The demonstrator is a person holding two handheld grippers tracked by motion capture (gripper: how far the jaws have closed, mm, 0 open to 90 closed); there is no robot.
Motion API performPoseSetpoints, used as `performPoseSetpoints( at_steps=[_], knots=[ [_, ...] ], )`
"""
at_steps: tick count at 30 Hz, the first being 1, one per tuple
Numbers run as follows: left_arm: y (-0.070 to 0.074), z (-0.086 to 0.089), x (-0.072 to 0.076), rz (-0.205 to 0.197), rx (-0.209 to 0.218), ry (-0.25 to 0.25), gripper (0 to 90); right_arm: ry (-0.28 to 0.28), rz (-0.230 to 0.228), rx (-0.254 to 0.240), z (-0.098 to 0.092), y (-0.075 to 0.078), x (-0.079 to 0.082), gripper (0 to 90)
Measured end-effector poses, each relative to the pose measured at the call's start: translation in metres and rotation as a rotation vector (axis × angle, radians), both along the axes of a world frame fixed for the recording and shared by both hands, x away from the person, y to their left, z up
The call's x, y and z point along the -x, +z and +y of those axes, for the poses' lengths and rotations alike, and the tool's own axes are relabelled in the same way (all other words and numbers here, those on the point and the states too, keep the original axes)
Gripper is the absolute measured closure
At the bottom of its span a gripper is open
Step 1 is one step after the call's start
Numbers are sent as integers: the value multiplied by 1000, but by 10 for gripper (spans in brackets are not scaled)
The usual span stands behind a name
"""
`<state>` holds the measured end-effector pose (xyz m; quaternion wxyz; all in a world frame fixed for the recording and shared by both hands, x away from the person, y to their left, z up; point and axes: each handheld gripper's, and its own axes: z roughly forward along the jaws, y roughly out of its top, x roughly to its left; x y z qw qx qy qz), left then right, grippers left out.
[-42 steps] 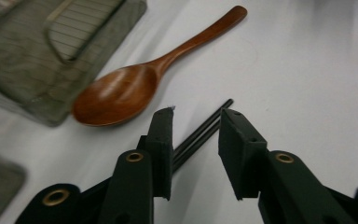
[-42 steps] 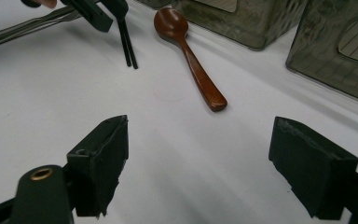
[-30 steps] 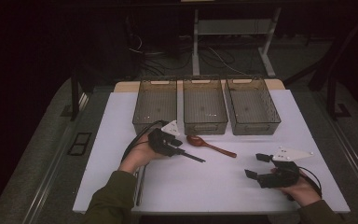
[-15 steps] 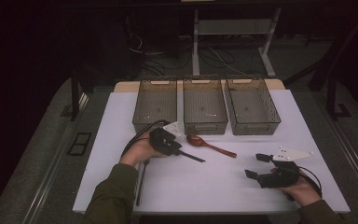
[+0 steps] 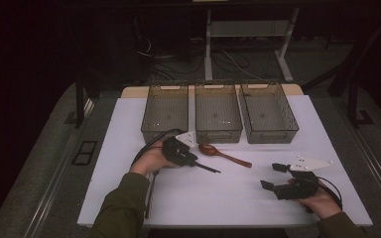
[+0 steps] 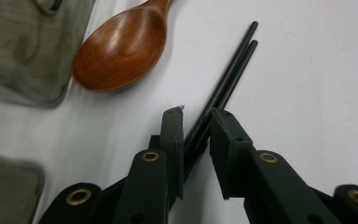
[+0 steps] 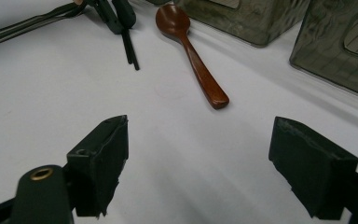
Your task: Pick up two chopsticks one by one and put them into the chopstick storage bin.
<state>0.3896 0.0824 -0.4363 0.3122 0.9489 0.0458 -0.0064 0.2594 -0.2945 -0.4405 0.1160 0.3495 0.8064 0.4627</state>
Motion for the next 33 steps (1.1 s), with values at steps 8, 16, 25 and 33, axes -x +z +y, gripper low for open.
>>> performPoseSetpoints(
  at_steps=[8, 16, 25, 33],
  knots=[
    [0, -13, 5, -8, 5, -42, 759, -1, -2, -3, 0, 0, 0, 200],
    [1, -28, 12, -8, -19, -95, 781, -1, -2, -6, -1, 1, 0, 201],
    [3, -38, 17, -31, -40, -133, 796, -2, -2, -5, -1, 1, 0, 200],
    [3, -53, 20, -45, -48, -163, 804, -1, -4, -6, -1, 1, 0, 200]
  ],
)
